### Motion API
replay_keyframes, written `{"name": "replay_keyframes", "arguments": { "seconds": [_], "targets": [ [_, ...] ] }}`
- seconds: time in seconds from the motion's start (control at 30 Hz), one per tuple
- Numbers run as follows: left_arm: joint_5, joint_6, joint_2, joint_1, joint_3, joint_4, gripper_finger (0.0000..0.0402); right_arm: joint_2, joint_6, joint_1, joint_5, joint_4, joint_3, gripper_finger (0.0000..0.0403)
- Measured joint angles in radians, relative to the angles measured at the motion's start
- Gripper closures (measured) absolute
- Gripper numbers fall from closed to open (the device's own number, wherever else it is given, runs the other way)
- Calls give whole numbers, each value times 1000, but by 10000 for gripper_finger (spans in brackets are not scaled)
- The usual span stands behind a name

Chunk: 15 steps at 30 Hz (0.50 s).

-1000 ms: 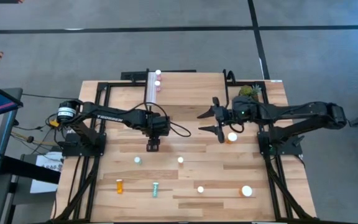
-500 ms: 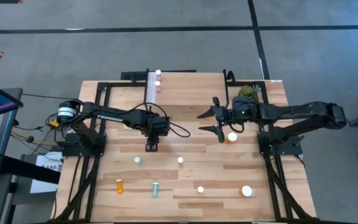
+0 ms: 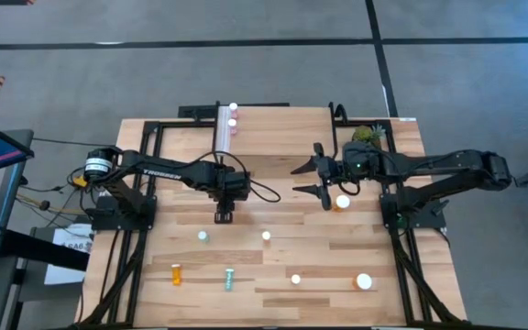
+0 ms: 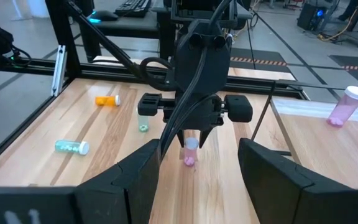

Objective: Pick and place medicine bottles onto shelf by color
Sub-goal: Put the pink pill bottle on the shelf aligned with the other pink pill bottles

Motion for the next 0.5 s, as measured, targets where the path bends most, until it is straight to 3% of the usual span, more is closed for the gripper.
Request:
{"name": "replay_keyframes", "arguments": {
  "seconds": [0.5],
  "targets": [
    [0,0,0,0,0,-16,267,0,0,0,0,0,0,163]
  ]
}}
